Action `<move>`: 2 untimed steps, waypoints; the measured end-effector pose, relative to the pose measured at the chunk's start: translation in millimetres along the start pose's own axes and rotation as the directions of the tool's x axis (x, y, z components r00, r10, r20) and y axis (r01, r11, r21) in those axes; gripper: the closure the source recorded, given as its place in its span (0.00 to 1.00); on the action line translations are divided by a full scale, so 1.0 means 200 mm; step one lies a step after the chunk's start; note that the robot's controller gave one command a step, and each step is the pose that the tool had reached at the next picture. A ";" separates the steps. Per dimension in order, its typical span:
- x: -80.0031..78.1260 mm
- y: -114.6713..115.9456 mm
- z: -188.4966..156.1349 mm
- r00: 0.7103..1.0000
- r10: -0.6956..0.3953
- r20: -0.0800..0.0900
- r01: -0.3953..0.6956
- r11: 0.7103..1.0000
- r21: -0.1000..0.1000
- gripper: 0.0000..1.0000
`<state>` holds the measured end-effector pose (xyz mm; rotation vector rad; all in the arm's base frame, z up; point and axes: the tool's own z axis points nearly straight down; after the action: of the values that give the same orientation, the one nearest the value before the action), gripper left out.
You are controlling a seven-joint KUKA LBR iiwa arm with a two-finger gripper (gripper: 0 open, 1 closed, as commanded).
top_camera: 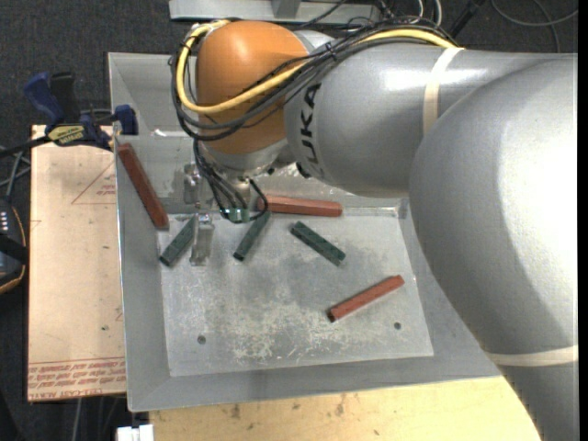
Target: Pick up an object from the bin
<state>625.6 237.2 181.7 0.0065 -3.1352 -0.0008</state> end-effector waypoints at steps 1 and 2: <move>-0.01 0.00 -0.02 1.000 0.004 0.007 -0.004 1.000 -0.001 0.00; -0.03 -0.05 0.55 0.968 0.249 0.009 -0.249 0.968 -0.005 1.00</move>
Offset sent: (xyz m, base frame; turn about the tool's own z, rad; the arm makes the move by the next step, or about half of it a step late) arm 0.0036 -0.0109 -0.1117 0.2529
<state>630.3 227.0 71.3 -0.3889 -3.1206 -0.0053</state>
